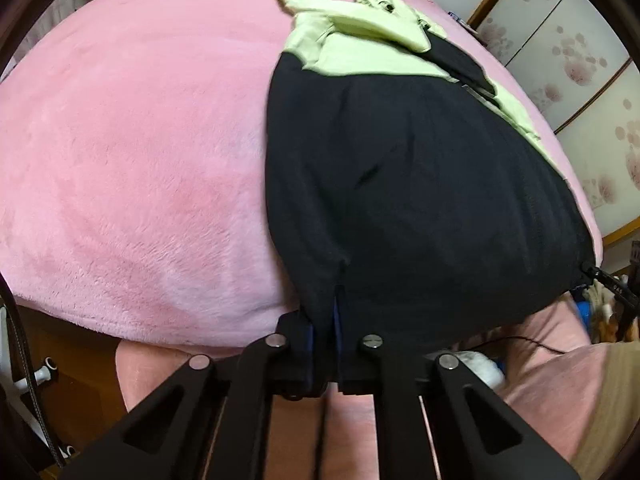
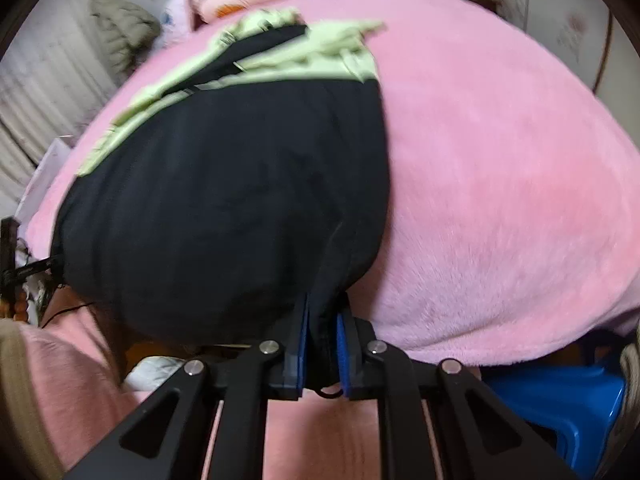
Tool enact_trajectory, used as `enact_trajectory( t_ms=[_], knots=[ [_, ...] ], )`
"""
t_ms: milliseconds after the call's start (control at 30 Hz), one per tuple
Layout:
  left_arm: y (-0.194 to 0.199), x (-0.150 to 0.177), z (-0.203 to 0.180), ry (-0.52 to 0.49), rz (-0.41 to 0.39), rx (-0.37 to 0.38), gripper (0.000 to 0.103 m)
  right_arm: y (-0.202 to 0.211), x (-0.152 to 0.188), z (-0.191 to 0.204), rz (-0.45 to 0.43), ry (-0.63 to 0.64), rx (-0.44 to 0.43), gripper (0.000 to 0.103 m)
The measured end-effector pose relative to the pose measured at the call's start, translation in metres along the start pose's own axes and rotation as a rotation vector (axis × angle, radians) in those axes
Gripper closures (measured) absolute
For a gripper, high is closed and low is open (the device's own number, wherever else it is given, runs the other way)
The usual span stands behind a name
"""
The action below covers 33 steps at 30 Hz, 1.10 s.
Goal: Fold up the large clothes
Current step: 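Grasp the black hem with both grippers and lift it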
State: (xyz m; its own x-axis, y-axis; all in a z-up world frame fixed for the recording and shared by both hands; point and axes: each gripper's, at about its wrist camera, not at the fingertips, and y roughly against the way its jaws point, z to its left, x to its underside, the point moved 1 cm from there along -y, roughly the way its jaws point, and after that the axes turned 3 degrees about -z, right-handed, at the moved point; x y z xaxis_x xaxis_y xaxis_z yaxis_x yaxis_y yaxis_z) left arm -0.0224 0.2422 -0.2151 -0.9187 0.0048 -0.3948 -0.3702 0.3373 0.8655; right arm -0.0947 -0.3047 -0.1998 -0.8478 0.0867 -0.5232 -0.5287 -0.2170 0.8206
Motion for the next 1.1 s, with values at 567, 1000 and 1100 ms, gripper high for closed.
enact_trajectory(
  t_ms=[567, 1000, 1100],
  knots=[
    [0.096, -0.159, -0.036, 0.359, -0.468, 0.248, 0.1, 0.084, -0.169, 0.007, -0.422, -0.107, -0.199, 0.095],
    [-0.052, -0.257, 0.0, 0.464, -0.289, -0.02, 0.096, -0.096, -0.237, -0.059, -0.112, -0.423, 0.049, 0.091],
    [-0.072, -0.259, 0.01, 0.496, -0.246, -0.026, 0.093, -0.119, -0.226, -0.067, -0.025, -0.484, 0.057, 0.087]
  ],
)
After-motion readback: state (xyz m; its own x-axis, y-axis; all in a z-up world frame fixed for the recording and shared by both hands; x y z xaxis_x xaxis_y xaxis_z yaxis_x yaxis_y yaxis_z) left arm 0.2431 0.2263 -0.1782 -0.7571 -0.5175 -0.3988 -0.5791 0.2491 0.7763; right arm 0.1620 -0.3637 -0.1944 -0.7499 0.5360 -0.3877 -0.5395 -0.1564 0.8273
